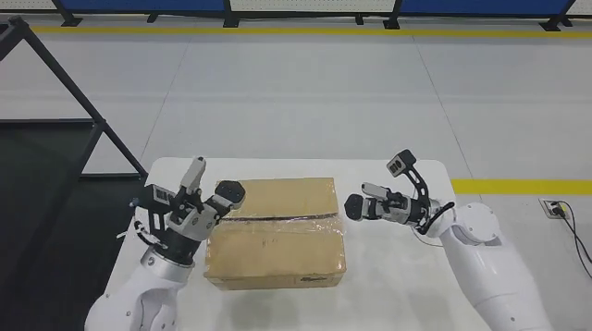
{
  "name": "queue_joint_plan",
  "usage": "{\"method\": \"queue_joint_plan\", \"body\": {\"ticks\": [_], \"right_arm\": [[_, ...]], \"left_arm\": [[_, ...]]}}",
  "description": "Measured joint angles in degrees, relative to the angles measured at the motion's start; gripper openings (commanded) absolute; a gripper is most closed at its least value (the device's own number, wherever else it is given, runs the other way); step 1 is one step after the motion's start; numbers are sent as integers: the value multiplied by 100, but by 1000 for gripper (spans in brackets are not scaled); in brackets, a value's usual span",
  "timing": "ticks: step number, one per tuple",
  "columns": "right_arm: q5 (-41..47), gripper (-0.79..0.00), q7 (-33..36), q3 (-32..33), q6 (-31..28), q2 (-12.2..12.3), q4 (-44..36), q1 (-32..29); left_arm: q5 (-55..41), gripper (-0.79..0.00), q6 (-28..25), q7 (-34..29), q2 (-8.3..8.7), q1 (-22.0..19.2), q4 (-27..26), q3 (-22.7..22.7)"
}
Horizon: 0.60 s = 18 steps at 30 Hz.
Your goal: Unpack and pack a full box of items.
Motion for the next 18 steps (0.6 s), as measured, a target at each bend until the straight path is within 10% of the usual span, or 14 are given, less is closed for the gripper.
{"method": "queue_joint_plan", "body": {"ticks": [8,18], "right_arm": [[-307,0,-4,-386,87,-88,502,521],[-481,0,-111,-537,232,-107,204,444]], "left_arm": [[-327,0,389,-1724,210,664,163,-1534],[-206,0,400,-1638,221,665,180,-1415]]}}
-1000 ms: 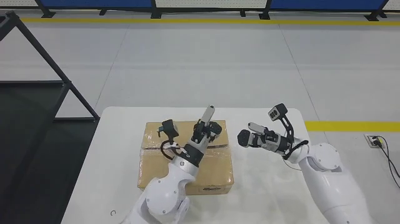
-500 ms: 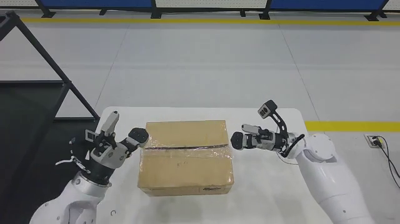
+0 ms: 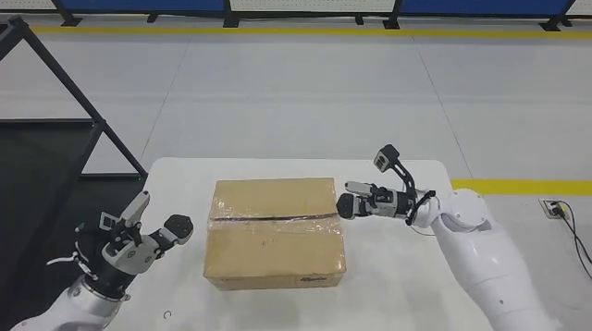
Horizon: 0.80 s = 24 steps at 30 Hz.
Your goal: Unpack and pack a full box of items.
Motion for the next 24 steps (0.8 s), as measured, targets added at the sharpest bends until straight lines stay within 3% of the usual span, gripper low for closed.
{"method": "queue_joint_plan", "body": {"ticks": [7,18,24], "right_arm": [[-40,0,-100,-479,432,-136,-319,182],[-68,0,-166,-1014,650,-350,318,588],[-189,0,-201,-1167,698,-413,577,695]], "left_arm": [[706,0,232,-149,97,-376,378,492],[948,0,170,157,146,-920,1236,1124],[1105,0,182,218,182,-1037,1426,1302]]}}
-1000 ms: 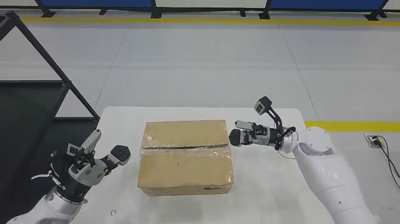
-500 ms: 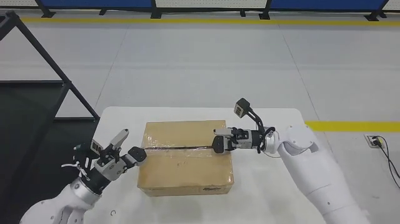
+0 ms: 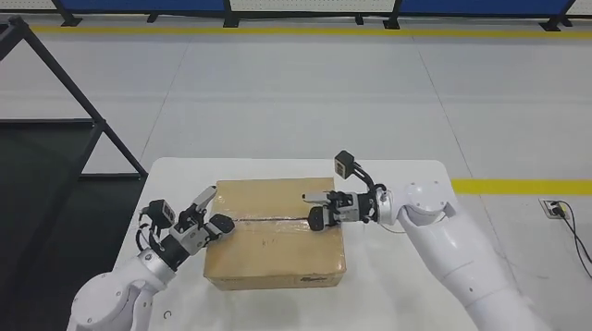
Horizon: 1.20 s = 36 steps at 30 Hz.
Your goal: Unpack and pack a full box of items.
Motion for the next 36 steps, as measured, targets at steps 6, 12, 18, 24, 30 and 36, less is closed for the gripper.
{"method": "queue_joint_plan", "body": {"ticks": [6,12,18,24,30,36], "right_arm": [[-89,0,-40,-87,46,-47,201,97],[6,0,-66,-86,-93,-91,158,157],[140,0,-182,-325,13,-249,1,262],[207,0,-311,-850,60,-559,164,463],[304,0,-618,-1123,-159,-833,599,661],[436,0,-689,-1261,-302,-1045,988,772]], "left_arm": [[23,0,57,85,38,-45,104,31],[-7,0,83,141,73,-50,193,45],[-223,0,29,316,87,-49,276,44],[-329,0,15,405,108,-39,290,73],[-395,0,-9,444,129,-49,315,136],[-411,0,-18,461,155,-48,338,188]]}}
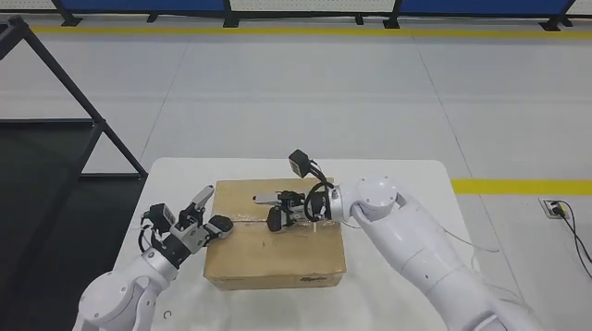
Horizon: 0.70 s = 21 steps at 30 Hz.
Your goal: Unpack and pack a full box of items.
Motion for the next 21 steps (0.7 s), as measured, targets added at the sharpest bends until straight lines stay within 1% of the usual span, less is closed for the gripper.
{"method": "queue_joint_plan", "body": {"ticks": [6,10,16,21], "right_arm": [[-41,0,-2,-134,-1,-179,366,108],[-90,0,38,-163,-19,-255,594,173],[-125,0,123,-47,-166,-255,871,222],[-100,0,231,126,-300,-188,912,160]], "left_arm": [[-15,0,-1,20,24,6,10,50],[-41,0,0,60,38,4,21,69],[-86,0,-9,132,56,-23,5,115],[-92,0,9,136,58,-85,-58,310]]}}
